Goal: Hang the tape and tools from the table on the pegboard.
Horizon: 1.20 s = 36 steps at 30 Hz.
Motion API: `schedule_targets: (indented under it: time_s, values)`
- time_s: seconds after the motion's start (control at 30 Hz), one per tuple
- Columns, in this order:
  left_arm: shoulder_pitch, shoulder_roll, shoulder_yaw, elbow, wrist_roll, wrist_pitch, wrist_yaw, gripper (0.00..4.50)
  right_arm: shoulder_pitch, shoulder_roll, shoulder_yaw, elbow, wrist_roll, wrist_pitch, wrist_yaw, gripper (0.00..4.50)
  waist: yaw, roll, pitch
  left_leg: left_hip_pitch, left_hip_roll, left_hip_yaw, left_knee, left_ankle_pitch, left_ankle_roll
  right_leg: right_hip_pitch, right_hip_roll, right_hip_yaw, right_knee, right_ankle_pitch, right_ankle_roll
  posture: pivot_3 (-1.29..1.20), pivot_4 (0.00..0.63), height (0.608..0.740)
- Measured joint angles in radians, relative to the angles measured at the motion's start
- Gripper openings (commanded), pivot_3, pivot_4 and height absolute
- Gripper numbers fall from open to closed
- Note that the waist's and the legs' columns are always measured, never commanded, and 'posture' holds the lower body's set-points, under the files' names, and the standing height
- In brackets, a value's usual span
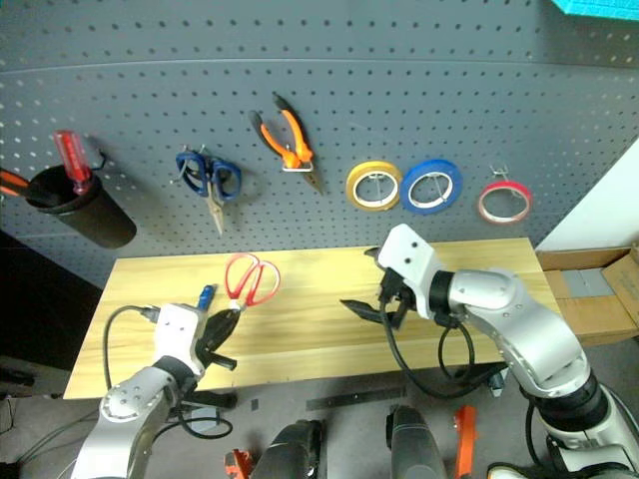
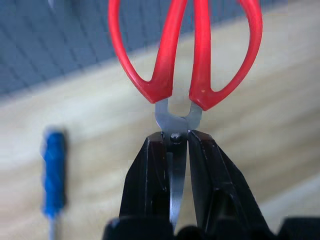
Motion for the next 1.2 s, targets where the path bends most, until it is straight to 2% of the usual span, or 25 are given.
schedule_targets:
  time_s: [0.3,0.5,0.67,0.93,1.07,1.2]
  values:
    - [0.024,0.015,0.095,-0.089,0.046,-0.162,0.05,0.26,-0.007,0.024,-0.034,0.007,0.015,-0.159,0.06,4.5,0.011,0.0,0.0,0.0,0.0,0.0,0.0,0.0,0.0,0.001,0.0,-0.001,0.0,0.0,0.0,-0.06,0.209,0.74]
    - [-0.065,0.049,0.127,-0.184,0.045,-0.171,0.055,0.26,-0.056,0.024,-0.055,0.055,0.035,-0.177,0.079,4.5,0.019,0.0,-0.001,0.0,0.0,-0.001,0.001,0.0,0.0,0.001,0.001,-0.001,0.0,0.0,0.001,-0.04,0.196,0.74]
    - [-0.122,0.049,0.14,-0.191,0.029,-0.136,0.066,0.26,-0.076,0.035,-0.064,0.087,0.034,-0.182,0.076,4.5,0.021,0.0,-0.001,0.0,0.0,-0.001,0.001,0.0,0.0,0.001,0.001,-0.001,0.0,0.0,0.001,-0.03,0.193,0.74]
    - [-0.206,0.084,0.136,-0.079,0.012,-0.079,0.046,0.26,-0.084,0.042,-0.062,0.116,0.024,-0.188,0.075,4.5,0.025,0.0,-0.001,0.0,0.0,-0.001,0.001,0.0,0.0,0.001,0.001,-0.001,0.001,0.001,0.001,-0.04,0.198,0.74]
    - [-0.25,0.125,0.098,-0.008,0.026,-0.079,0.015,0.26,-0.092,0.046,-0.055,0.116,0.023,-0.187,0.073,4.5,0.026,0.0,-0.001,0.0,0.0,-0.001,0.001,0.0,0.0,0.001,0.001,-0.001,0.001,0.001,0.001,-0.05,0.203,0.74]
    - [-0.292,0.128,0.079,0.055,0.038,-0.08,0.005,0.26,-0.093,0.046,-0.052,0.115,0.023,-0.183,0.069,4.5,0.025,0.0,-0.001,0.0,0.0,-0.001,0.001,0.0,0.0,0.001,0.001,-0.001,0.001,0.001,0.001,-0.06,0.21,0.74]
